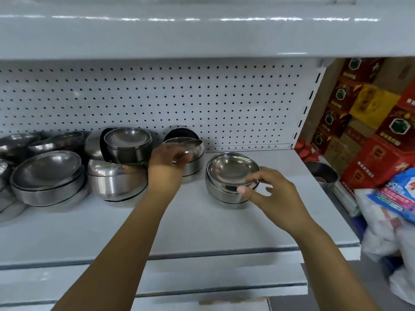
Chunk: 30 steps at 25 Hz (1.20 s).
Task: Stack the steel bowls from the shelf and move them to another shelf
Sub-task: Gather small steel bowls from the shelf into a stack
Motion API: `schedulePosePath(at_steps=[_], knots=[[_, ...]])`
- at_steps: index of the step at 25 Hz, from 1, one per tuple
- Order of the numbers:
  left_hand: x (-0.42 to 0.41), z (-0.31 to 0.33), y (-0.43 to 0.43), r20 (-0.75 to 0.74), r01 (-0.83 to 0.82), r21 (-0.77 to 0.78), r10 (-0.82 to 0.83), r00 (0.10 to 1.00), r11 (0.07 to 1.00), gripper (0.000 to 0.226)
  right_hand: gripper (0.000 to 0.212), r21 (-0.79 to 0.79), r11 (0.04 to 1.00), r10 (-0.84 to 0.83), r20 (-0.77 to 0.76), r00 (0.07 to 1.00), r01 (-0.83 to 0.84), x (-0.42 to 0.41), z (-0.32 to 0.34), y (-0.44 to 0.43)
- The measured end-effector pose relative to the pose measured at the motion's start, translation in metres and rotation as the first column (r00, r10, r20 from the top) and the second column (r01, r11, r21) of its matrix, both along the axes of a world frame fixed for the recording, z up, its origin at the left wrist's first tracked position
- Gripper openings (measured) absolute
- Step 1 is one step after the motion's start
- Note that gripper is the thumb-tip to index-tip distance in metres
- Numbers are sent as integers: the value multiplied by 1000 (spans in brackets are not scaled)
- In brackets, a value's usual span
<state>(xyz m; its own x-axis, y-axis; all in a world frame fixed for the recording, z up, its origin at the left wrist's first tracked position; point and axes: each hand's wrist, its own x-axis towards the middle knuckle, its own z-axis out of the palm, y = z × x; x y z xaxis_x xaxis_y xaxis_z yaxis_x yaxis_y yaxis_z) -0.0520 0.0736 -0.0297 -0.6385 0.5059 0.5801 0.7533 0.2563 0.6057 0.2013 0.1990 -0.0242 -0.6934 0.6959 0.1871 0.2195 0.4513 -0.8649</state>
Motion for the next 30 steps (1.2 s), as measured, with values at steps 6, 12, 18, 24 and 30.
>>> schedulePosePath(at_steps=[6,12,18,24,30], knots=[[40,31,-19,180,49,297,-107,978,954,39,24,-20,999,47,13,999,-47,3,-2,9],[85,8,-64,147,61,264,-102,984,963,15,33,-37,997,69,2,998,-69,4,-8,14],[123,-32,-88,77,-10,275,-12,997,961,23,31,-22,996,88,-54,995,-90,3,-15,12],[138,-60,-93,199,-52,260,-1,980,964,24,42,-35,990,135,-34,990,-136,5,-15,12],[142,-65,-92,286,-25,197,-33,958,980,18,32,25,985,169,-31,985,-168,-1,-13,13]])
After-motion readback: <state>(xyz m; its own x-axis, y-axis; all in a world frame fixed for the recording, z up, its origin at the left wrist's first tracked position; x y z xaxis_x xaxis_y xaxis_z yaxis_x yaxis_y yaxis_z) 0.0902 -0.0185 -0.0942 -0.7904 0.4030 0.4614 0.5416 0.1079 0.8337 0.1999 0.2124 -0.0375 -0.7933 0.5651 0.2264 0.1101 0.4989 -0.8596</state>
